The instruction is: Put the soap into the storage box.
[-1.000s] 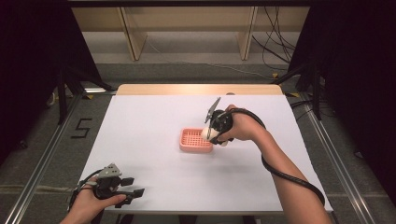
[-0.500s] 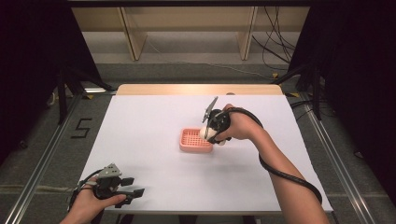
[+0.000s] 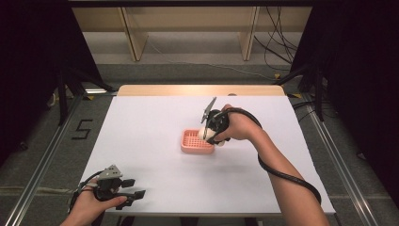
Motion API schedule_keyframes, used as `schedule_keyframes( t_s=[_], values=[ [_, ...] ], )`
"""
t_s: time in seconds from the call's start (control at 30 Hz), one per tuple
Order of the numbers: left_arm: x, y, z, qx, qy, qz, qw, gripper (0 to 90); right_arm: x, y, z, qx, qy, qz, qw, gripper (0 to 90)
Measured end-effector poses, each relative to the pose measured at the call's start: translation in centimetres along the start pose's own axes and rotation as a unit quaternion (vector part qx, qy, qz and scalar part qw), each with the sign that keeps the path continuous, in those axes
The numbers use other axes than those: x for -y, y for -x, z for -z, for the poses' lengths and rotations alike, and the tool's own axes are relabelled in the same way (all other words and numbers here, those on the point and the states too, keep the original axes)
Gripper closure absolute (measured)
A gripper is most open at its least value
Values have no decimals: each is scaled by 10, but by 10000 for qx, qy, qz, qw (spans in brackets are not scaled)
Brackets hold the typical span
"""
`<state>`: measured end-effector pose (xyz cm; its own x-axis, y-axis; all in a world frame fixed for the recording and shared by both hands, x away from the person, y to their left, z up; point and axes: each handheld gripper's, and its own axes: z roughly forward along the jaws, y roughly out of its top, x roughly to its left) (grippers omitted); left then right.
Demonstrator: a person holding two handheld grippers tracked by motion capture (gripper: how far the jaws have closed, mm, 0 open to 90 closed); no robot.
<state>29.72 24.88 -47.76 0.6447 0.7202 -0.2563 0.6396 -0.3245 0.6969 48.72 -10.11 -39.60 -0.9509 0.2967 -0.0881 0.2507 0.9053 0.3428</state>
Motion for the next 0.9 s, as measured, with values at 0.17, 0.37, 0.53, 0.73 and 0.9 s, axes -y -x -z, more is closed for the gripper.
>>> schedule_keyframes(
  t_s=[0.17,0.37,0.53,0.73,0.9],
  values=[
    [0,0,0,3,-6,3,10000,333,-2,-1,0,3,6,-28,10000,505],
    [0,0,0,4,-4,2,10000,333,-4,-1,0,-8,27,2,10000,504],
    [0,0,0,6,-4,5,10000,333,-6,-1,-2,16,51,29,10000,505],
    [0,0,0,7,2,0,10000,334,-8,-2,-4,-24,54,-10,10000,505],
    [0,0,0,10,0,0,10000,334,-10,-2,-6,-3,59,4,10000,505]
  ],
)
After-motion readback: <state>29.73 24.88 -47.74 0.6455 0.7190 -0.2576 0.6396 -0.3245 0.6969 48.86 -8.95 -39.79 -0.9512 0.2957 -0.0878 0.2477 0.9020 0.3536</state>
